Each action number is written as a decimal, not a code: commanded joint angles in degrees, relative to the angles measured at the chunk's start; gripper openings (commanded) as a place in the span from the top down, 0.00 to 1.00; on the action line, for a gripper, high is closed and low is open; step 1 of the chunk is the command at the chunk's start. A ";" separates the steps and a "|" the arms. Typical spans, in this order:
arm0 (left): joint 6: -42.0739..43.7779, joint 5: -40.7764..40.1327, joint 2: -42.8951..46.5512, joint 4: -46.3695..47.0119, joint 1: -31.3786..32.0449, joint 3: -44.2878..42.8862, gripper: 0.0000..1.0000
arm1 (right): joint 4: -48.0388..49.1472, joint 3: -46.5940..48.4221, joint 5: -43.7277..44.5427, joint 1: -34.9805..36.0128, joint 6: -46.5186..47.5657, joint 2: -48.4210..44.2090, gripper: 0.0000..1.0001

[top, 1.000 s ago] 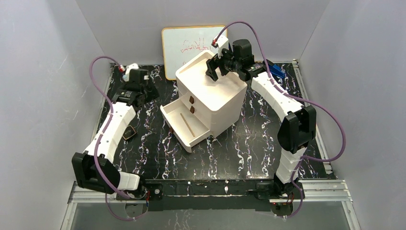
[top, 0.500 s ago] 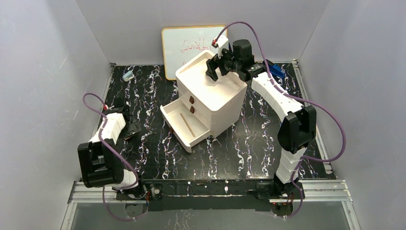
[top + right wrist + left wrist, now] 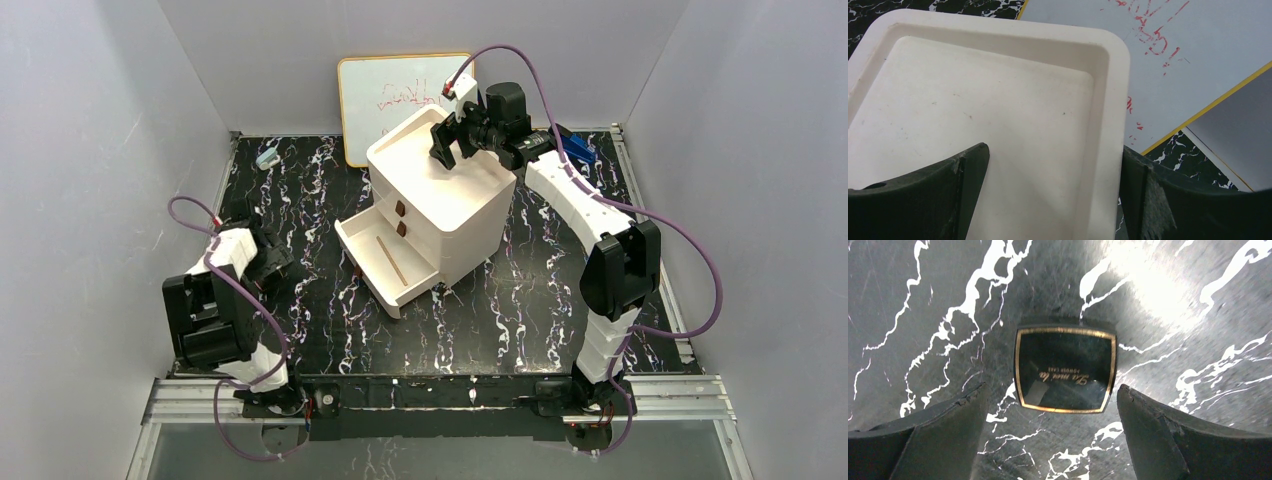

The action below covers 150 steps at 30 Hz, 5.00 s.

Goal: Organize the makeup

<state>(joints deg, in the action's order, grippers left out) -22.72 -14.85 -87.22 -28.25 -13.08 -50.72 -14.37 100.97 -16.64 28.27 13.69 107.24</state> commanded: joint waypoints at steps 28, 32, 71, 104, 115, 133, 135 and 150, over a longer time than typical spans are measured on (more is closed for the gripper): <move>-3.77 18.84 3.58 0.01 0.13 -16.45 1.00 | -20.59 -2.80 -5.57 3.76 -4.36 10.62 0.00; -7.08 18.06 3.89 -2.45 8.71 -24.26 1.00 | -21.10 -1.65 -5.33 4.10 -4.28 11.26 0.00; -32.27 3.33 1.79 7.48 44.63 -4.70 0.80 | -19.73 -6.13 -4.54 4.27 -4.61 9.17 0.00; 2.73 -12.09 31.11 8.11 44.63 -5.59 0.02 | -19.07 -6.54 -5.21 4.25 -4.82 9.67 0.00; 37.63 -7.67 55.31 21.55 44.63 24.66 0.02 | -19.17 -4.79 -6.12 4.60 -4.71 11.23 0.00; 42.16 47.81 15.36 51.05 25.07 23.66 0.02 | -18.08 -6.08 -6.74 4.95 -4.74 10.23 0.00; 40.41 52.19 10.30 55.37 24.46 20.74 0.02 | -17.88 -6.35 -6.70 4.95 -4.73 10.11 0.00; 31.69 69.43 -21.08 71.30 29.13 -6.53 0.08 | -17.60 -6.75 -6.38 4.96 -4.72 10.52 0.00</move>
<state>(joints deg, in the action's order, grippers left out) 9.63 47.59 -103.57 33.06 11.55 -48.99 -11.92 101.45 -13.50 29.30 13.58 109.21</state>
